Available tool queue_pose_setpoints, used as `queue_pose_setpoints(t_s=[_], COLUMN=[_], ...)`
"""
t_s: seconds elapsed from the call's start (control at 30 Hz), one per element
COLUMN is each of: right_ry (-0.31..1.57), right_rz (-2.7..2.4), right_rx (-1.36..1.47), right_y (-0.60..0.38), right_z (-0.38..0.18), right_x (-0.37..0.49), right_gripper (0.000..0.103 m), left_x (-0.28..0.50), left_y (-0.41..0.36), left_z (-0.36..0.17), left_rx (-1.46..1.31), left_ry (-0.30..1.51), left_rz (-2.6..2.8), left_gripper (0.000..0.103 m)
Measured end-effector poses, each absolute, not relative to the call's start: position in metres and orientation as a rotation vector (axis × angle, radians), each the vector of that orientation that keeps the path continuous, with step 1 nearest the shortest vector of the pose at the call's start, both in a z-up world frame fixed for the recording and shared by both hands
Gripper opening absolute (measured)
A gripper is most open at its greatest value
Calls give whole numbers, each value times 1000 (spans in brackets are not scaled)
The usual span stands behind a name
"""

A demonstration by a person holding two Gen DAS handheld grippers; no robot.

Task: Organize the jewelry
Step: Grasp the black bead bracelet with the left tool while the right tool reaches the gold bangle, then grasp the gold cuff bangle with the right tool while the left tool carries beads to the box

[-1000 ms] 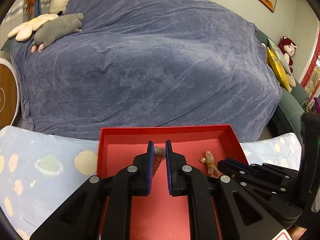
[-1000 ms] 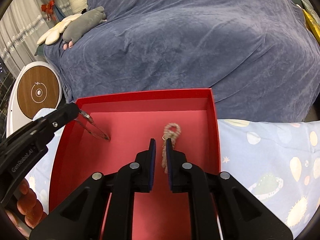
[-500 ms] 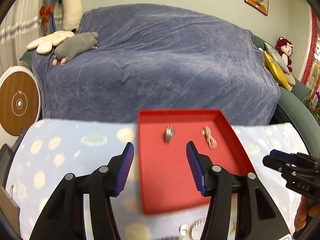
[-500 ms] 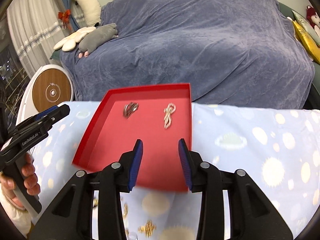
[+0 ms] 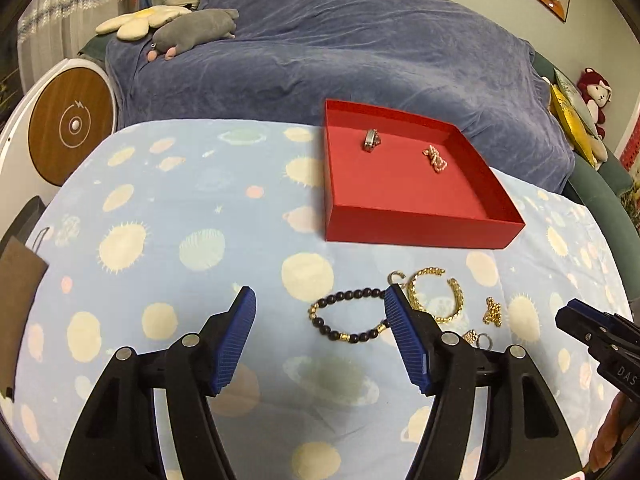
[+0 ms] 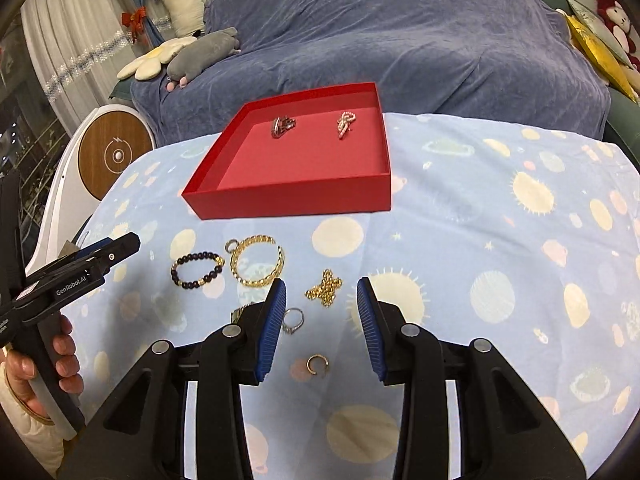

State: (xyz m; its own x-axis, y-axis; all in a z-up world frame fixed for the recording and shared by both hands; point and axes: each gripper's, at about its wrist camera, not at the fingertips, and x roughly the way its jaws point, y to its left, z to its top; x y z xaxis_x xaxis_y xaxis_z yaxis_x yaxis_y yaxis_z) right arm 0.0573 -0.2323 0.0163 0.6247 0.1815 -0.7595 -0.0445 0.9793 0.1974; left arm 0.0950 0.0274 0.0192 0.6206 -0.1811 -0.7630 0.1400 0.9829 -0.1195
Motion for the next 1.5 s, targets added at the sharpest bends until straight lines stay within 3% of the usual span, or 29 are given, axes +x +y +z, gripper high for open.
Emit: queue_pose_setpoints(t_s=[0.23, 0.6, 0.87, 0.93, 1.0, 1.07, 1.5], right_ry=[918, 951, 932, 936, 939, 940, 997], right_rz=[127, 163, 185, 192, 199, 200, 190], right_rx=[130, 86, 70, 63, 56, 41, 14], right_y=[-224, -206, -193, -189, -185, -182, -176], right_z=[-3, -16, -15, -18, -19, -21, -45], right_x=[60, 73, 97, 104, 108, 112, 130], right_gripper=[36, 36, 35, 35, 35, 34, 18], left_x=[101, 117, 127, 126, 125, 125, 117], left_y=[18, 9, 9, 9, 9, 10, 24], left_z=[-15, -31, -42, -42, -42, -42, -28], left_rx=[-4, 28, 57, 59, 63, 58, -42], left_ry=[929, 946, 947, 938, 933, 935, 951], left_rz=[-201, -183, -149, -147, -148, -154, -216], left_gripper=[70, 70, 42, 32, 13, 5, 5])
